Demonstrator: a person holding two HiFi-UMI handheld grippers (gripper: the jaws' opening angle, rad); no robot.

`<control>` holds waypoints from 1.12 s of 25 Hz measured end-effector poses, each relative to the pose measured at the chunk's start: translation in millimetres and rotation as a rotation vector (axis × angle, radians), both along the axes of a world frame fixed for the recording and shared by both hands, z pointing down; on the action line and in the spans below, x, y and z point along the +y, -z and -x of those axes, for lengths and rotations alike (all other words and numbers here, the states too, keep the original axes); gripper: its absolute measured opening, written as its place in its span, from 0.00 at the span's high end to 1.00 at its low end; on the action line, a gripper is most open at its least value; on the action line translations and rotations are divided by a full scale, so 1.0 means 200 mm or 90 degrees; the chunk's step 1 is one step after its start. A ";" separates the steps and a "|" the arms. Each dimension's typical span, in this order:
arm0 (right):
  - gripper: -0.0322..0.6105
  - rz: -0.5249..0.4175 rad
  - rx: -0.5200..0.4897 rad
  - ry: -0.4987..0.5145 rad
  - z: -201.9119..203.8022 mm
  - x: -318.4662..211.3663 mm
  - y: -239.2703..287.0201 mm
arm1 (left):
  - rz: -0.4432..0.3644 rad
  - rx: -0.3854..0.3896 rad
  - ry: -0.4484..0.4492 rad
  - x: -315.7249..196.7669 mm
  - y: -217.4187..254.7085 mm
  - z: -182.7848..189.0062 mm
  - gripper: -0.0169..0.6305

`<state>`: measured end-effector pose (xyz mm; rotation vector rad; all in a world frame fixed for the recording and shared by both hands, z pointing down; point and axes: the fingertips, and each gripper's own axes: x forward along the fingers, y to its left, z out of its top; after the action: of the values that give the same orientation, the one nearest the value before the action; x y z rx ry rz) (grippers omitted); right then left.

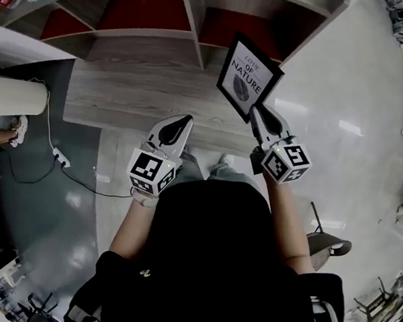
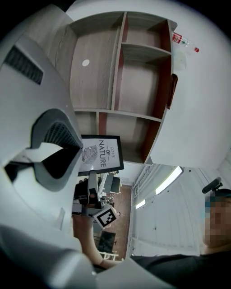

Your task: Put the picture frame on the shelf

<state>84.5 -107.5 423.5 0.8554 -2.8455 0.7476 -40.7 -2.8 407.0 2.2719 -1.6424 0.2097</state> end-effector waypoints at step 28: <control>0.87 0.068 0.016 -0.419 0.06 0.16 -0.42 | 0.067 -0.022 -0.399 -0.28 -0.24 0.30 0.96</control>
<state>72.3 -75.0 507.7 1.7904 -2.4549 0.9150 -101.4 -59.4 454.9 2.6355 -0.8559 0.4676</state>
